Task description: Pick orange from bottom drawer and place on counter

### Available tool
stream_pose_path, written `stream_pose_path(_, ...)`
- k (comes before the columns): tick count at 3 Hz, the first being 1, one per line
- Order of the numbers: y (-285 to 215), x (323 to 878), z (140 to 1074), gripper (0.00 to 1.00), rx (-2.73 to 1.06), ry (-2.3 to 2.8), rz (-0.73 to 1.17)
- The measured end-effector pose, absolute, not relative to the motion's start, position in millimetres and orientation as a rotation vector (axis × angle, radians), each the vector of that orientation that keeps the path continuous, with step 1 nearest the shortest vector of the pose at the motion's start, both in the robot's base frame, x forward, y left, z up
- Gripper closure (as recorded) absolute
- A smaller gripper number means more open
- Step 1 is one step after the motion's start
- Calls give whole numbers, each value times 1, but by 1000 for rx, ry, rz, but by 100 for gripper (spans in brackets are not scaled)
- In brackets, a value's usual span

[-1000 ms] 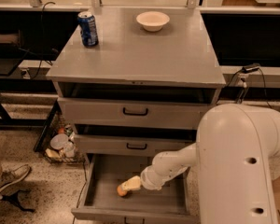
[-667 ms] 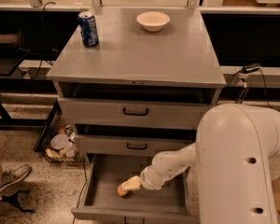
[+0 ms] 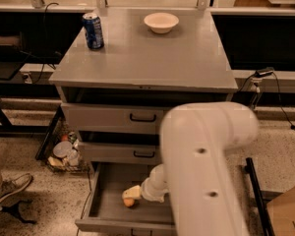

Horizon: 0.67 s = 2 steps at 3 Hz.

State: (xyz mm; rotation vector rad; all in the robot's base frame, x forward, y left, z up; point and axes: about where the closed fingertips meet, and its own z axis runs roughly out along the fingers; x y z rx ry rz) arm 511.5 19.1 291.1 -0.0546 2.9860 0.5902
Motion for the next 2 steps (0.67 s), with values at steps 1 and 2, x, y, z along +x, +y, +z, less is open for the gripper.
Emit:
stream_pose_path(1, 40, 534, 261, 0, 13, 3002, 504)
stream_pose_path(2, 66, 550, 230, 0, 29, 3035, 441)
